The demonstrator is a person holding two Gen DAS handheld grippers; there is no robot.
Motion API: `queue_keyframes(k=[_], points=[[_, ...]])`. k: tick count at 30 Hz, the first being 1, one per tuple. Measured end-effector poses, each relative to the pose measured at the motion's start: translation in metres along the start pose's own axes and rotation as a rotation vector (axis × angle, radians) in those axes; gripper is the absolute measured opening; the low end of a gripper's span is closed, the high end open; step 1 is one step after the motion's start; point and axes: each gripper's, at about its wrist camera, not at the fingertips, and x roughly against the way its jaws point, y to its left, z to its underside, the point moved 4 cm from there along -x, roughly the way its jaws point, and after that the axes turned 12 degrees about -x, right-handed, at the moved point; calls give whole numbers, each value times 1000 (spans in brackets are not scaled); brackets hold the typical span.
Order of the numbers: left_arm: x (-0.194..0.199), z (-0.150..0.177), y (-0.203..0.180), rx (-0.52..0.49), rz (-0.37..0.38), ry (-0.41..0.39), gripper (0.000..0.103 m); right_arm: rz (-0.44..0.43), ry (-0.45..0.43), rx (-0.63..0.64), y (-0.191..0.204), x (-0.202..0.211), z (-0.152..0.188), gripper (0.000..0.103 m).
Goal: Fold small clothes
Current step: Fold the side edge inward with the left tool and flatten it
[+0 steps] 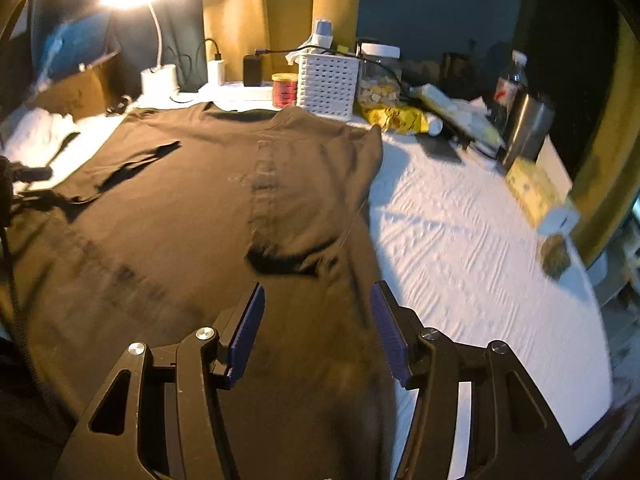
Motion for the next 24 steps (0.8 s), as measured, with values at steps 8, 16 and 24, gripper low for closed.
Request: queue_keyframes(k=[8,16,24], points=[[12,19,-2,39,-23,-20,67,-6,42,-61,-8,6,34,58],[29,45,19,94,-104,-12,67,48,42,-63,-24,7,43,58],[37,74,51,160,-195,29,67,20,60,-100,-25,-2,49,58]])
